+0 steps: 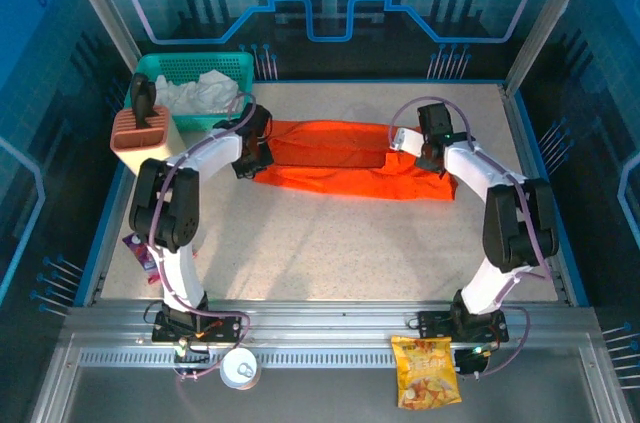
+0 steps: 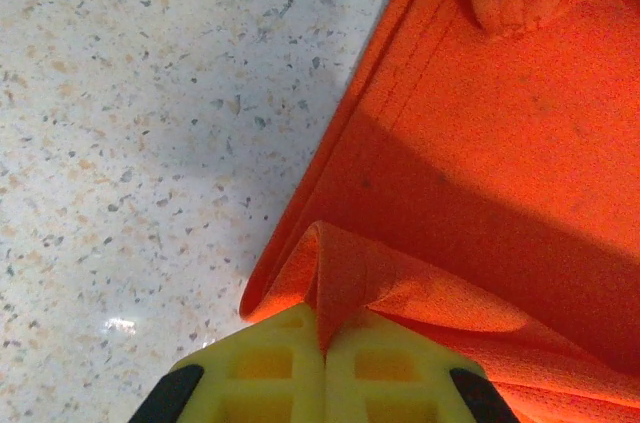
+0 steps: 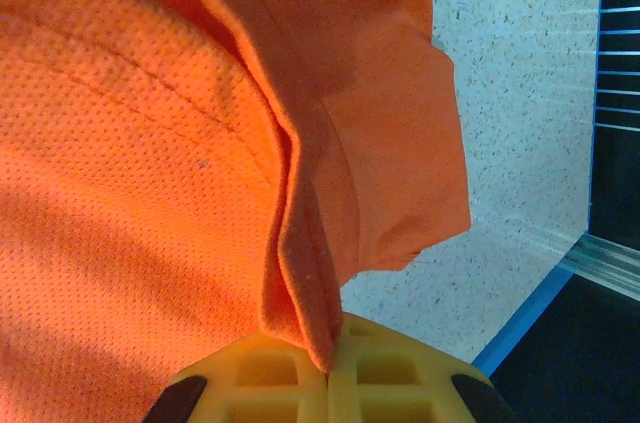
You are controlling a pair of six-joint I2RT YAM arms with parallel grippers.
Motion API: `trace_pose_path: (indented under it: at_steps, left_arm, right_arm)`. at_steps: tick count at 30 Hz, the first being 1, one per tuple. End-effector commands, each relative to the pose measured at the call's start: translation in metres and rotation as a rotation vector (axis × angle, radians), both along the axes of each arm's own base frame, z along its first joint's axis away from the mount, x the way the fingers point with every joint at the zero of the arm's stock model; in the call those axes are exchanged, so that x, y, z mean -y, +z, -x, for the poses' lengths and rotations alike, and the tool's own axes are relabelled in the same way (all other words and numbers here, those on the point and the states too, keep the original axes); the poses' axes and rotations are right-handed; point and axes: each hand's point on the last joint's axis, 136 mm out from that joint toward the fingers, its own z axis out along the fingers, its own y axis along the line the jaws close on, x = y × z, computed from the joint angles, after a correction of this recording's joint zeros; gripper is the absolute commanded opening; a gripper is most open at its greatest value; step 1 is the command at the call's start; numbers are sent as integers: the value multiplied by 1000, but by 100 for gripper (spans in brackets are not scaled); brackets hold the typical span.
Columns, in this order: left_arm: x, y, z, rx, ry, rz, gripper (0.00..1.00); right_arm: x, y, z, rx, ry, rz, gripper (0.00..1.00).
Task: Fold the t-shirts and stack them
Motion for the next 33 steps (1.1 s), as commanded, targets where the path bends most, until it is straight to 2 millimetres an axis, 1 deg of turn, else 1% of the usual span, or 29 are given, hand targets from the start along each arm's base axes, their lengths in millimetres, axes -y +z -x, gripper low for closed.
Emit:
trace_pose_path:
  at_steps: [1, 9, 20, 21, 23, 25, 28, 29, 32, 33]
  left_arm:
    - [-8, -2, -5, -24, -2, -42, 0]
    - [-10, -12, -14, -44, -4, -73, 0]
    - [-13, -27, -18, -74, -11, -102, 0]
    - [-13, -28, -18, -77, -11, -103, 2]
    - [-13, -29, -19, -77, -11, -106, 14]
    - [-13, -28, -21, -73, -13, -107, 23]
    - [-13, -23, -23, -62, -18, -107, 32]
    - [-13, -20, -23, -58, -21, -109, 34]
    - [-14, -6, -24, -34, -25, -115, 41]
    - [-16, 2, -24, -20, -26, -122, 45]
  right_arm:
    - [10, 4, -20, 43, -30, 13, 0]
    - [18, -12, -38, 66, -69, 23, 0]
    - [24, -30, -58, 86, -106, 47, 0]
    - [25, -32, -58, 84, -114, 47, 0]
    - [27, -36, -60, 85, -131, 45, 1]
    - [29, -38, -61, 89, -151, 40, 12]
    - [33, -37, -62, 105, -193, 28, 31]
    - [34, -33, -63, 115, -211, 19, 35]
    - [39, -14, -63, 153, -297, -64, 44]
    - [41, -2, -62, 174, -340, -113, 46]
